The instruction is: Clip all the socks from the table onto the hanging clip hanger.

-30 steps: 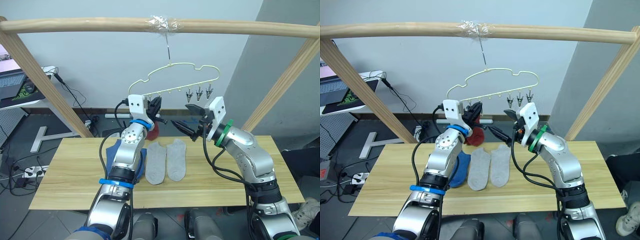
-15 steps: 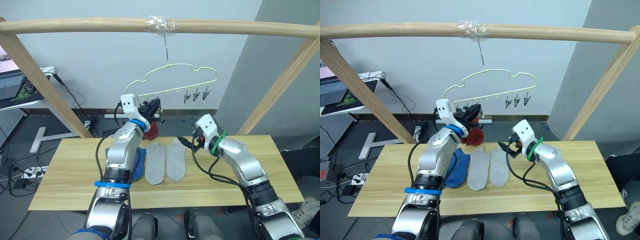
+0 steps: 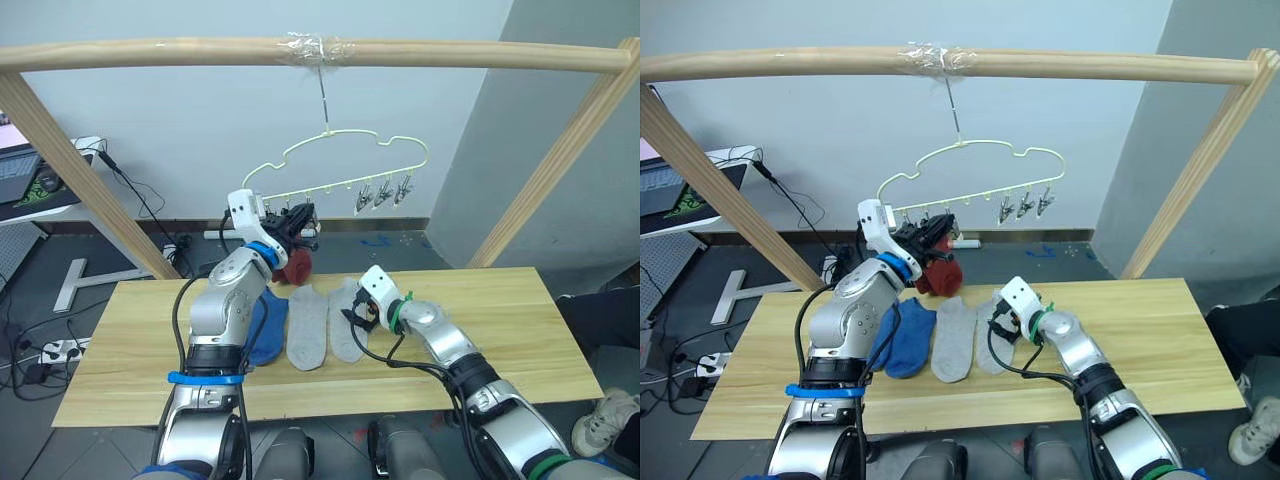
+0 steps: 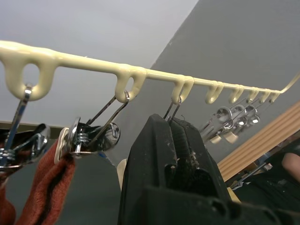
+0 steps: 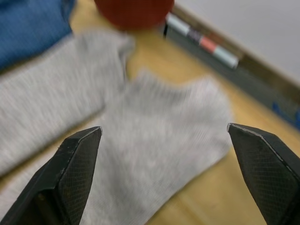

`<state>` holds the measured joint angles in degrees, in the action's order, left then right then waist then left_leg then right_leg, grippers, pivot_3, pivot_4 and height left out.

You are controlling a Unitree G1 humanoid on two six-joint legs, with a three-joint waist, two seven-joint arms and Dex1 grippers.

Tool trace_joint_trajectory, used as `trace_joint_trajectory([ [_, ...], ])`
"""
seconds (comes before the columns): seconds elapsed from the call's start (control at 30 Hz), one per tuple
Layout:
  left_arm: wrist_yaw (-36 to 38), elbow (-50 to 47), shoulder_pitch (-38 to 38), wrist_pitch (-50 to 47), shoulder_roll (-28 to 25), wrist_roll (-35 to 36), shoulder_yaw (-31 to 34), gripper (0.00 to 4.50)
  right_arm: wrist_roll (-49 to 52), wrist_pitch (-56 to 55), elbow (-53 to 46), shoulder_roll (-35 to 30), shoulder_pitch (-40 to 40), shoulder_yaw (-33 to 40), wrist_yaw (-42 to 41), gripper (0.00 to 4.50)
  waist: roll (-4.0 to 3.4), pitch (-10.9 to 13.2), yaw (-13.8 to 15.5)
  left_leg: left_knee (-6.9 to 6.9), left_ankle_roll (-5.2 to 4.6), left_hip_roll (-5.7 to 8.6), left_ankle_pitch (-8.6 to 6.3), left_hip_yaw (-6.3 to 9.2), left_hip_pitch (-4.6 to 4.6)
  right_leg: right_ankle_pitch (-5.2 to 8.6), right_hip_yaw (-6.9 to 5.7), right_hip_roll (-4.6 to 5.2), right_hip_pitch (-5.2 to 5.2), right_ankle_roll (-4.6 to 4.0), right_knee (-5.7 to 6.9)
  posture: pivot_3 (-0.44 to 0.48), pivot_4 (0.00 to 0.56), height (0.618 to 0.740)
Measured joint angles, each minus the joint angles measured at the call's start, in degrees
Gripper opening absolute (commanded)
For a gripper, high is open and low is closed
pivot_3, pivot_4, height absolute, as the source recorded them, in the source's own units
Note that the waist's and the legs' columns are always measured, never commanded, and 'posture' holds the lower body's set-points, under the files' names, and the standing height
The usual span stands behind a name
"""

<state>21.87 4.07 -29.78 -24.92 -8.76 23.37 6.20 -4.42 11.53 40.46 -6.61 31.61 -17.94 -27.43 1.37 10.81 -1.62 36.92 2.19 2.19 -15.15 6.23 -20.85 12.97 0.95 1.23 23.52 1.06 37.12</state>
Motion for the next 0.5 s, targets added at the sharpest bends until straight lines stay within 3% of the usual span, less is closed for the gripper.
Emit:
trace_joint_trajectory([
  [0.17, -0.1, -0.9, 0.7, 0.2, 0.0, -0.2, -0.7, 0.01, -1.2, -1.7, 6.0, 1.8, 2.2, 0.3, 0.4, 4.5, 0.0, 0.0, -0.1, 0.02, -0.01, 0.0, 0.0, -0.01, 0.03, 0.0, 0.02, -0.01, -0.01, 0.0, 0.02, 0.05, 0.158, 0.74],
  [0.27, -0.2, -1.1, 0.9, 0.3, -0.1, -0.5, -0.8, 0.0, -2.0, -2.9, 7.0, 2.1, 2.2, -0.3, -0.6, 3.93, -0.01, 0.0, -0.1, 0.02, -0.01, -0.01, 0.0, 0.0, 0.04, 0.0, 0.0, -0.02, -0.02, 0.0, 0.05, 0.05, 0.158, 0.74],
  [0.5, -0.3, -1.1, 0.8, 0.3, -0.1, -0.9, -0.8, 0.0, -3.4, -4.8, 5.8, 1.3, 0.6, -1.3, -4.7, 1.44, -0.03, -0.1, 0.0, 0.05, -0.01, 0.02, 0.0, 0.0, 0.08, 0.01, 0.0, -0.02, -0.08, 0.03, 0.05, 0.049, 0.153, 0.74],
])
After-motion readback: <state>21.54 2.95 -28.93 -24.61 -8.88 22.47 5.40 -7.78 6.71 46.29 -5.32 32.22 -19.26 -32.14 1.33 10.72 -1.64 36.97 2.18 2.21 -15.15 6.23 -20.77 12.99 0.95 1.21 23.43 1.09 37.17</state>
